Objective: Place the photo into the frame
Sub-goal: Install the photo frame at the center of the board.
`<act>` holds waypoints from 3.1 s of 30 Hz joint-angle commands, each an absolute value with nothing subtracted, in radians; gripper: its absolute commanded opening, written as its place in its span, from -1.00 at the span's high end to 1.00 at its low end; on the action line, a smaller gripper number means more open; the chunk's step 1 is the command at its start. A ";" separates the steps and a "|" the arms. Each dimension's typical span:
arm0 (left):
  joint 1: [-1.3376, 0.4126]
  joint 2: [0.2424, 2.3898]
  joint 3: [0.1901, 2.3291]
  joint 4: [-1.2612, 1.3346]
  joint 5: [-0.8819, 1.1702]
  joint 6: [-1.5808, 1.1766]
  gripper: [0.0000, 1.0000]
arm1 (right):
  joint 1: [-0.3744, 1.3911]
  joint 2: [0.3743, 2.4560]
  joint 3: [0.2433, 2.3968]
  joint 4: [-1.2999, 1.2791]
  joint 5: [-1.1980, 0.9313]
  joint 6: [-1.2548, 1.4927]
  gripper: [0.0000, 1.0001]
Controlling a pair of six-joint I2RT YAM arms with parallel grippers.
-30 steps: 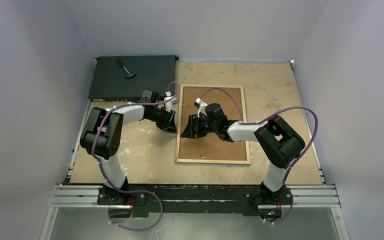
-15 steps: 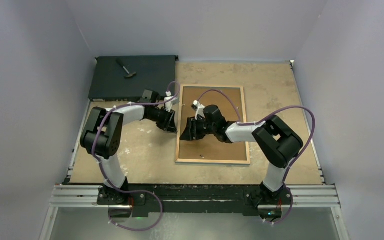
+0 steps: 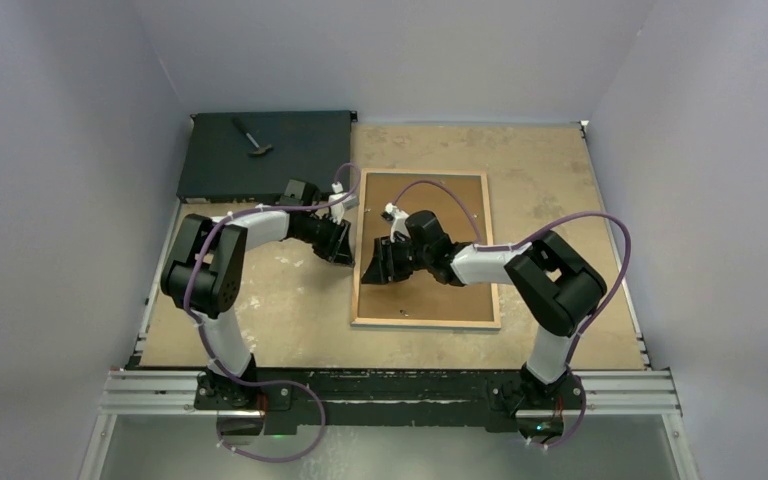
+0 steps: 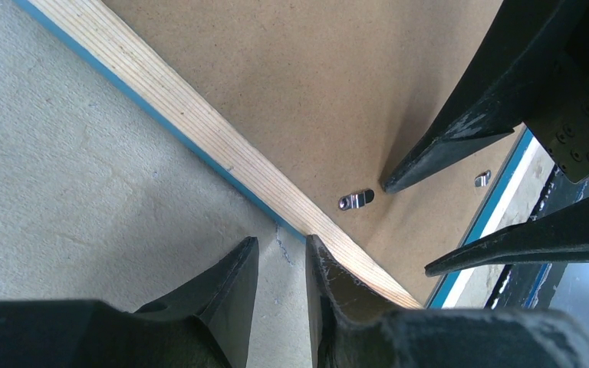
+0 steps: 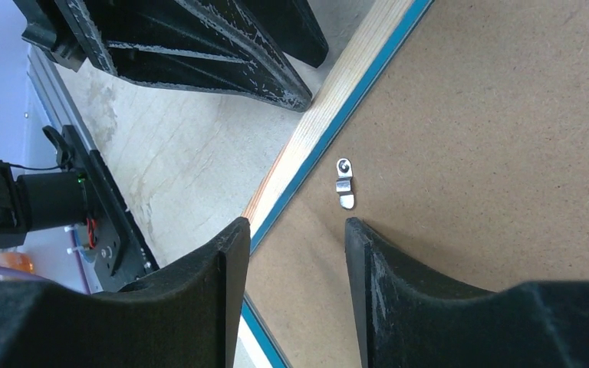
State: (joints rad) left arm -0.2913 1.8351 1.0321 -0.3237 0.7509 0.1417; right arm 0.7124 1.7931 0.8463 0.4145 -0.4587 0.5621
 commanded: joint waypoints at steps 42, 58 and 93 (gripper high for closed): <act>-0.302 1.853 1.037 -0.354 0.733 0.261 0.53 | 0.758 1.870 0.854 0.520 -0.428 0.574 -0.06; -0.302 1.850 1.035 -0.354 0.743 0.258 0.55 | 0.762 1.881 0.841 0.596 -0.397 0.612 -0.01; -0.286 1.821 1.057 -0.452 0.767 0.353 0.58 | 0.667 1.557 0.810 0.518 -0.315 0.652 -0.47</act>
